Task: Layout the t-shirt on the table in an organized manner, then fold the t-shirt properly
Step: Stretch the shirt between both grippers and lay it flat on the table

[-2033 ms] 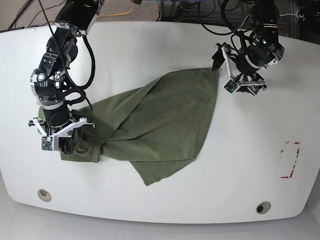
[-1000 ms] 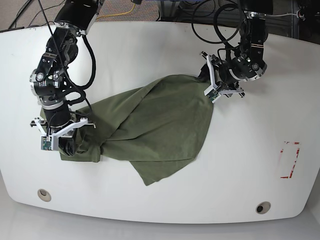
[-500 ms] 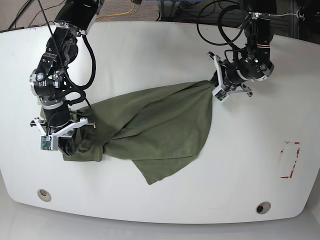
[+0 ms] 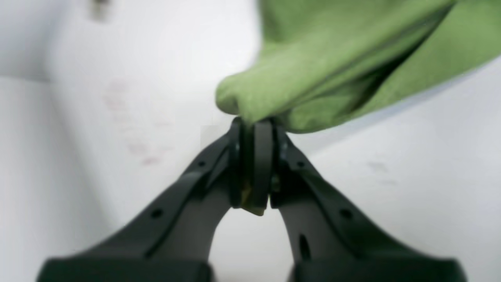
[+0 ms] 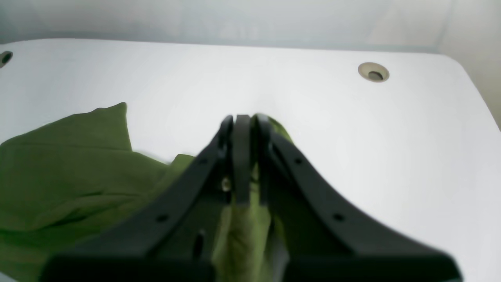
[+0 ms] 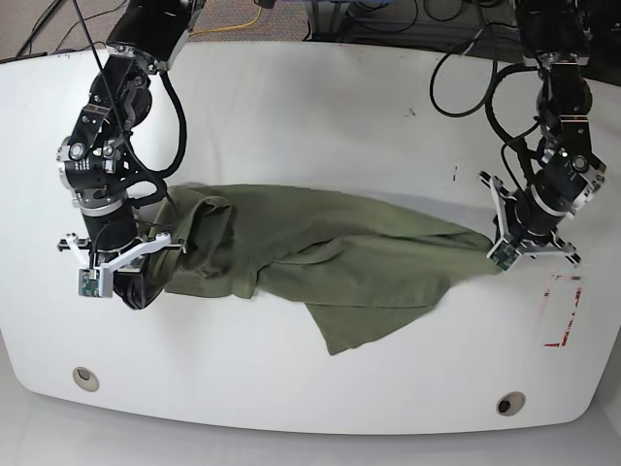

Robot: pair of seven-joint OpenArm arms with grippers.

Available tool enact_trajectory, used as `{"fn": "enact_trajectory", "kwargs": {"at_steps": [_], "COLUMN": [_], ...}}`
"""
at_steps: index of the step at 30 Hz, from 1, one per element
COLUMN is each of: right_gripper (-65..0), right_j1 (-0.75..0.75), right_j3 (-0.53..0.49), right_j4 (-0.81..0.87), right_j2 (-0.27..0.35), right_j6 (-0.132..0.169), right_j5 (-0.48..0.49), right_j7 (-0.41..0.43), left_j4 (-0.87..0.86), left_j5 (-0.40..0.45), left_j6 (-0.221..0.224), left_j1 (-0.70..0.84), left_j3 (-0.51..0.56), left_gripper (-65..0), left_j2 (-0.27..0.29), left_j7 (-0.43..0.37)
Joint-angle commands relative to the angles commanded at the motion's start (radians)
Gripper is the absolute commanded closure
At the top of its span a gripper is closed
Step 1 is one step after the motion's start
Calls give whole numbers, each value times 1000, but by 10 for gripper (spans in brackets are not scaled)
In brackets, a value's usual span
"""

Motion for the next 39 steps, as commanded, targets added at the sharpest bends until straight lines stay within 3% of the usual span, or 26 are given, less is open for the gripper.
{"fn": "enact_trajectory", "kwargs": {"at_steps": [7, 14, 18, 23, 28, 32, 39], "right_gripper": [0, 0, 0, 0, 0, 0, 0], "right_j1": [118, 282, 384, 483, 522, 502, 361], "right_j3": [-3, -5, -5, -6, 2, 3, 5], "right_j4": [-2, -14, -38, -114, -206, -218, -149], "right_j2": [5, 40, 43, 114, 160, 181, 181], "right_j6": [0, 0, 0, -2, -5, -2, -5], "right_j5": [0, 0, -9, -9, -9, -8, 0], "right_j7": [0, -2, -3, -5, -5, -5, -5], "left_j4": [6, 3, 0, -6, -34, -34, -29], "left_j5": [0, 8, 8, 9, 9, 9, 2], "left_j6": [0, 0, 0, 0, 0, 0, 0], "left_j1": [-203, -419, -548, -700, -735, -727, -580], "left_j3": [-104, -115, -115, -118, -133, -140, -230], "left_gripper": [0, -3, -3, -4, -4, -4, -4], "left_j2": [-2, -9, -25, -28, -77, -84, -106], "left_j7": [0, 3, 92, 149, 150, 152, 152]}}
